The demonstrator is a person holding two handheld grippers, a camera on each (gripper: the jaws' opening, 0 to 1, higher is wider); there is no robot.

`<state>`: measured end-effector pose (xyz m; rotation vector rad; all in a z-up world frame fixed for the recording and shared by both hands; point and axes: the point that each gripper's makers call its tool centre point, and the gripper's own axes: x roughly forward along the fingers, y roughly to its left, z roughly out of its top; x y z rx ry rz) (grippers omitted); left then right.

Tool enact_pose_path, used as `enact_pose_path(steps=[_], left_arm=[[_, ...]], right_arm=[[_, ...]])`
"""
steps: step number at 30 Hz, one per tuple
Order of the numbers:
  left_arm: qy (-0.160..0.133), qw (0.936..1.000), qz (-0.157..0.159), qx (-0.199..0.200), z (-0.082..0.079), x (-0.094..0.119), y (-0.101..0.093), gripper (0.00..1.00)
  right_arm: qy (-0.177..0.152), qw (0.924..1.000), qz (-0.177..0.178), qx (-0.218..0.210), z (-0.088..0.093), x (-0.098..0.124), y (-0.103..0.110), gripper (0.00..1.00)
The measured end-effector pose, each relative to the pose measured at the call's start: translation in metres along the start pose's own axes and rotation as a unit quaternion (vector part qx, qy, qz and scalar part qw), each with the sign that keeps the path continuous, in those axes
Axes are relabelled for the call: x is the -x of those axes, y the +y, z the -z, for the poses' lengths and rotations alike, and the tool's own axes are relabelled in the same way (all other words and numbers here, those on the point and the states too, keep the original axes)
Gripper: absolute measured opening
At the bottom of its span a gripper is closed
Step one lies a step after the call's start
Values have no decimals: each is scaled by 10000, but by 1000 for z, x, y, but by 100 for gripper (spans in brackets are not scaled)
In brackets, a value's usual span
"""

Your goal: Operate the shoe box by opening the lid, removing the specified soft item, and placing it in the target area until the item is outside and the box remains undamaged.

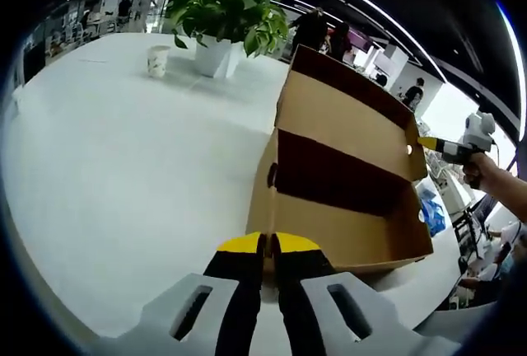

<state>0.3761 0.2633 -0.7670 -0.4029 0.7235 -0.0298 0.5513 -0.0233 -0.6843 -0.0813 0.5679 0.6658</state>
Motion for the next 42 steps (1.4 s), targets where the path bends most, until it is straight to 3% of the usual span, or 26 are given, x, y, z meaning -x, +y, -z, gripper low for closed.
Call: enact_pose_path(steps=[26, 42], left_arm=[[-124, 9999, 51, -49, 2, 4, -4, 2], [-147, 9998, 109, -89, 2, 3, -3, 2]], right_arm=[[-500, 9987, 111, -25, 2, 22, 11, 0], [-532, 9985, 137, 3, 9, 30, 17, 0]])
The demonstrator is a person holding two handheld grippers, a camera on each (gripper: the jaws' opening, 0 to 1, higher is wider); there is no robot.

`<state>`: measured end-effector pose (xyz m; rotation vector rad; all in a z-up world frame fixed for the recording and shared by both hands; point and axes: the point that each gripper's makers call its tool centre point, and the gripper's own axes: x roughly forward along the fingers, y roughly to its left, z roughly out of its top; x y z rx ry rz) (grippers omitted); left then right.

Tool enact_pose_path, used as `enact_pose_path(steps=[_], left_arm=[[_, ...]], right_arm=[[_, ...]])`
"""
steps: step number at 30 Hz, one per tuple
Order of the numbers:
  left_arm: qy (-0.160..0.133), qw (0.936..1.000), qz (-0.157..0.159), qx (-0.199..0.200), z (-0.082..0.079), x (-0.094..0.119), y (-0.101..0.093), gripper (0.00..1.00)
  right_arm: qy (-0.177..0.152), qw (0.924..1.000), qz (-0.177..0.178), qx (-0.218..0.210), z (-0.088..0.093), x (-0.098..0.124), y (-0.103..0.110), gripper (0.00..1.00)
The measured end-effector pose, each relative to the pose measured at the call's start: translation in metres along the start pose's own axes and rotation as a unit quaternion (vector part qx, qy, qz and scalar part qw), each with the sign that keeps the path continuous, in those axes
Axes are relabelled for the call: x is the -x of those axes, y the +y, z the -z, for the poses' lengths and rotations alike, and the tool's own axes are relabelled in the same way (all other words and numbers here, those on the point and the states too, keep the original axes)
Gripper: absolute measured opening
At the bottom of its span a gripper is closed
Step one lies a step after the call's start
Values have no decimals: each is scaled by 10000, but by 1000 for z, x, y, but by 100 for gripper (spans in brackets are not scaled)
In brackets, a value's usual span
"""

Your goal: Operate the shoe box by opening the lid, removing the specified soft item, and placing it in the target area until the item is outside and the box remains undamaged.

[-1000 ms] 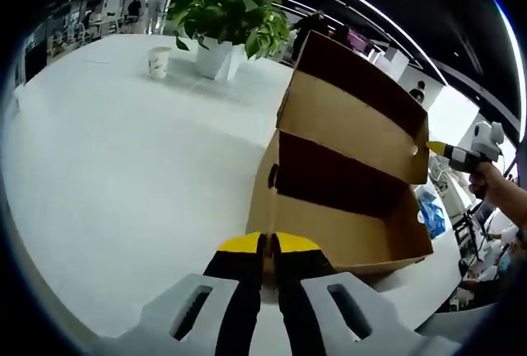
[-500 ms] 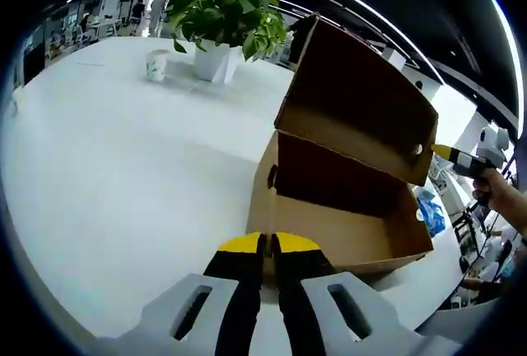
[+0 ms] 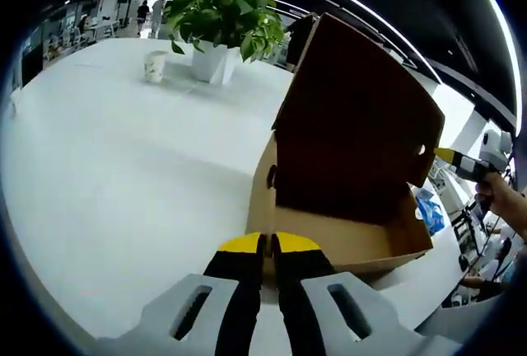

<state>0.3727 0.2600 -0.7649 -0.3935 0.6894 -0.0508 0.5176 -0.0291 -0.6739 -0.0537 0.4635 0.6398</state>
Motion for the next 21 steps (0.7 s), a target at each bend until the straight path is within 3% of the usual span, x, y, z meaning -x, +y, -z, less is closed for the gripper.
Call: enact_pose_path(steps=[21], left_arm=[[53, 9999, 23, -152, 0, 0, -1, 2]], right_arm=[[-52, 9999, -32, -87, 11, 15, 9, 0]])
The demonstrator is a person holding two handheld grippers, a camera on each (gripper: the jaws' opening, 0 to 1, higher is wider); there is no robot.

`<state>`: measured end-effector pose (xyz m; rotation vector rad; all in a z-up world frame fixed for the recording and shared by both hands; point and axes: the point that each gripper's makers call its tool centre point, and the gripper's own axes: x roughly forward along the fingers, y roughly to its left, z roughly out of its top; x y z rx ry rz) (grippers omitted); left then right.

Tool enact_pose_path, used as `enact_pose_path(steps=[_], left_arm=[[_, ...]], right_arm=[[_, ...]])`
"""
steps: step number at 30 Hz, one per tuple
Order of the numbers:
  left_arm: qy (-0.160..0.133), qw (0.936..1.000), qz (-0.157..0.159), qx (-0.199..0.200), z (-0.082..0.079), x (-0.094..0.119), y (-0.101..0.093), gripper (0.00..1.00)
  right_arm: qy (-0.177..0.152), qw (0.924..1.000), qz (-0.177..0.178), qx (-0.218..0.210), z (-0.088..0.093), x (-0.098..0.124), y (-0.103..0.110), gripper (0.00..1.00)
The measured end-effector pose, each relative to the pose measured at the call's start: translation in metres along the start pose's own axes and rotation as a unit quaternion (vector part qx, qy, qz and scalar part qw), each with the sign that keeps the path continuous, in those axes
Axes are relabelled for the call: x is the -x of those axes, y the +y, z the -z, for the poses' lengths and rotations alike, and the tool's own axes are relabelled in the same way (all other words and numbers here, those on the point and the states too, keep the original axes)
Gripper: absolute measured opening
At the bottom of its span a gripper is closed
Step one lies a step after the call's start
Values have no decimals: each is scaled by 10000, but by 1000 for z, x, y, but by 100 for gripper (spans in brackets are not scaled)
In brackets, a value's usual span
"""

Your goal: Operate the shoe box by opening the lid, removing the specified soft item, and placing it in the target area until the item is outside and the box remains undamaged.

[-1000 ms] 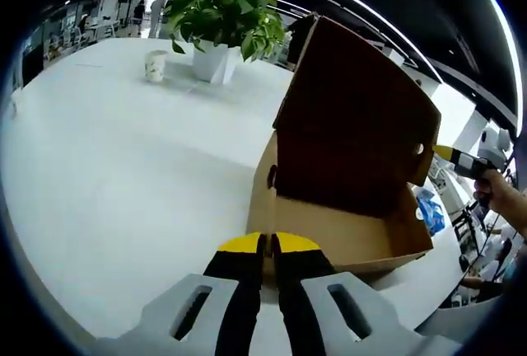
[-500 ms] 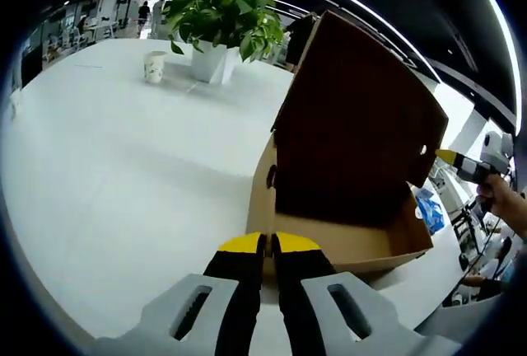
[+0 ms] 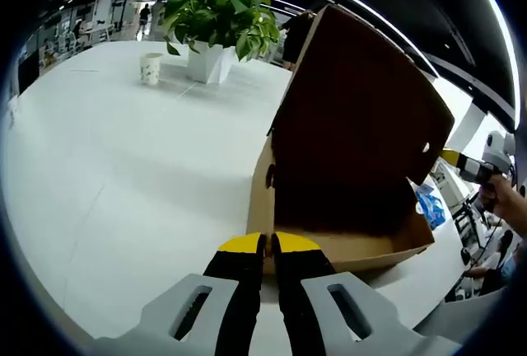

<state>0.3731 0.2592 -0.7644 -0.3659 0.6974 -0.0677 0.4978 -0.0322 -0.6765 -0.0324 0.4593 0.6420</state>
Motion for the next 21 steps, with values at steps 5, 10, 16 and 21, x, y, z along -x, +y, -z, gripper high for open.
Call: enact_pose_path(steps=[5, 10, 16, 21], left_arm=[[-21, 10000, 18, -73, 0, 0, 0, 3], [-21, 9999, 35, -103, 0, 0, 0, 3], [-1, 9998, 59, -174, 0, 0, 0, 3], [-27, 9998, 79, -156, 0, 0, 0, 3]], right_arm=[[-4, 9999, -22, -170, 4, 4, 4, 0], [-11, 9995, -47, -304, 9, 9, 7, 0], [-28, 9991, -25, -430, 14, 12, 10, 0], [-20, 9987, -34, -518, 19, 15, 12, 0]])
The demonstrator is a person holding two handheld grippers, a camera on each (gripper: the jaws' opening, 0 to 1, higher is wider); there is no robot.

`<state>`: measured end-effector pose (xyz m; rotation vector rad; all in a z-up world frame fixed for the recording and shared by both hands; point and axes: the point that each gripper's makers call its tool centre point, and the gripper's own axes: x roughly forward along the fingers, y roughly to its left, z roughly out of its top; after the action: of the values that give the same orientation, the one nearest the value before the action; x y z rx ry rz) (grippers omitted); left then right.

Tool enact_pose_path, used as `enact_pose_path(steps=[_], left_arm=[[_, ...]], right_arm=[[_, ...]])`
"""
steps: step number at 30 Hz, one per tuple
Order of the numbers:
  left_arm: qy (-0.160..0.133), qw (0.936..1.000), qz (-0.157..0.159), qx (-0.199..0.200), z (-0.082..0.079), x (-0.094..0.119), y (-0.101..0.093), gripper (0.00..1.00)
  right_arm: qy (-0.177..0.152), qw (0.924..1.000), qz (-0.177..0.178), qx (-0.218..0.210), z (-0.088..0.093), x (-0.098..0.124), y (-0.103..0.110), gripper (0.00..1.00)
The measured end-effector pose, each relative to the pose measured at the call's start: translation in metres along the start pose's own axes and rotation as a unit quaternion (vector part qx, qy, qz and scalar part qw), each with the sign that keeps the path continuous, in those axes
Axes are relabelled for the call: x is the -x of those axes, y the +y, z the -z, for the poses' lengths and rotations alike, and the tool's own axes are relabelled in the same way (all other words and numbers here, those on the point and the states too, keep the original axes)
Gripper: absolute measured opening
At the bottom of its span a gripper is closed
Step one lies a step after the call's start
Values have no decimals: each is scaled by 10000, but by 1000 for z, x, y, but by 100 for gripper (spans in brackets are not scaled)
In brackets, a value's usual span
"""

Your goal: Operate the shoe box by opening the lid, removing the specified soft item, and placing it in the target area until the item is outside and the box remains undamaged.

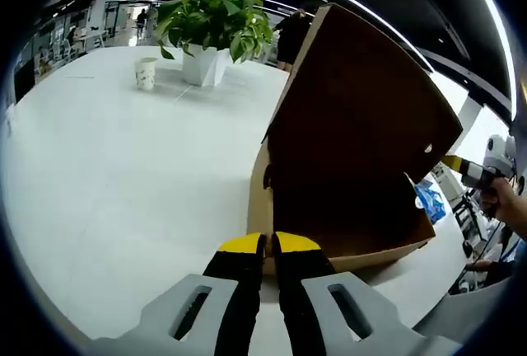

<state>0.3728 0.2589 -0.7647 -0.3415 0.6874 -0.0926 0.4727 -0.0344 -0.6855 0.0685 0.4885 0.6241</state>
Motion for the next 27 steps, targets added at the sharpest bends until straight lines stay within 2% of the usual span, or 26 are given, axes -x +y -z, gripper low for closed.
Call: enact_pose_path(steps=[5, 7, 8, 20, 27], left_arm=[[-30, 10000, 41, -4, 0, 0, 0, 3], [-27, 10000, 64, -37, 0, 0, -1, 3], [-22, 9999, 72, -84, 0, 0, -1, 3], [89, 9989, 125, -438, 0, 0, -4, 4], [12, 9983, 102, -566, -3, 1, -5, 4]], right_arm=[[46, 9999, 1, -152, 8, 1, 2, 0], [53, 9988, 0, -495, 13, 2, 3, 0], [48, 9986, -11, -526, 14, 2, 3, 0], [174, 9982, -3, -565, 32, 2, 5, 0], [277, 9982, -44, -537, 43, 2, 7, 0]])
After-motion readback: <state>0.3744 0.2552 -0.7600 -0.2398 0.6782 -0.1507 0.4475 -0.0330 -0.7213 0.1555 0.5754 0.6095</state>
